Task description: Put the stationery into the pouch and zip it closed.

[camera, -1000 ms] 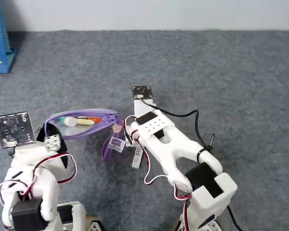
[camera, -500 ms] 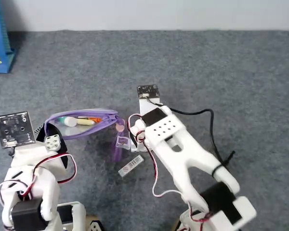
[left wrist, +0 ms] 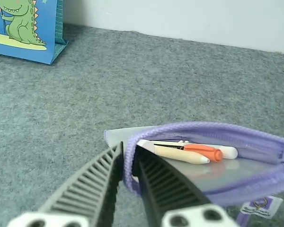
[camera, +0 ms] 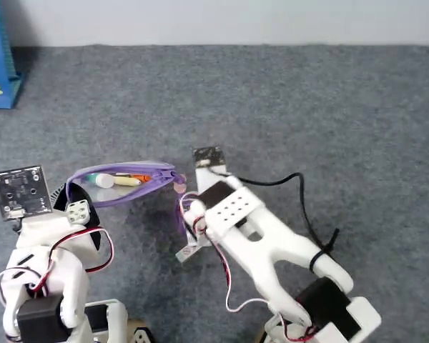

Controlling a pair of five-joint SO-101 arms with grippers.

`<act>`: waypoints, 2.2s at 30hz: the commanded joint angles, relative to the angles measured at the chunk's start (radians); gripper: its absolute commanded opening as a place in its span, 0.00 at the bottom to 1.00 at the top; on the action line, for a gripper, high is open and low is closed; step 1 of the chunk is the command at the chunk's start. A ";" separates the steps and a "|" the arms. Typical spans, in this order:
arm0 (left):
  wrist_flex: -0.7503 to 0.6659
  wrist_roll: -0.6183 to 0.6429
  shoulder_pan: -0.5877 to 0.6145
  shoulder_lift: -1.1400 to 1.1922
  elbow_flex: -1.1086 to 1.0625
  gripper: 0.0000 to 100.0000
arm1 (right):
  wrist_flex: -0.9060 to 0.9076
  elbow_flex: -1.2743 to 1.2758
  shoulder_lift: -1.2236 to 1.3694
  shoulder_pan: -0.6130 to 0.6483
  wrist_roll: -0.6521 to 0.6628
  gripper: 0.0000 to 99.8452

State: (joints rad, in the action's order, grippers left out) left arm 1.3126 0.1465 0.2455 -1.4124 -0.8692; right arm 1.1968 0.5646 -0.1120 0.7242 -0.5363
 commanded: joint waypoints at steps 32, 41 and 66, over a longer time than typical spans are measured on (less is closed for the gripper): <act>-0.021 0.006 0.003 -0.006 0.004 0.01 | -0.197 -0.003 0.160 0.024 -0.071 0.00; -0.023 0.006 0.000 -0.006 -0.007 0.01 | -0.113 -0.002 -0.022 -0.139 0.043 0.01; -0.023 0.006 0.000 -0.006 -0.007 0.01 | -0.260 -0.018 0.084 -0.452 0.298 0.22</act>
State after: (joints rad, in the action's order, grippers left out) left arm 1.3126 0.1465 0.2455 -1.4246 -0.8846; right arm 0.8516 0.5677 -0.0138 0.2378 -0.1741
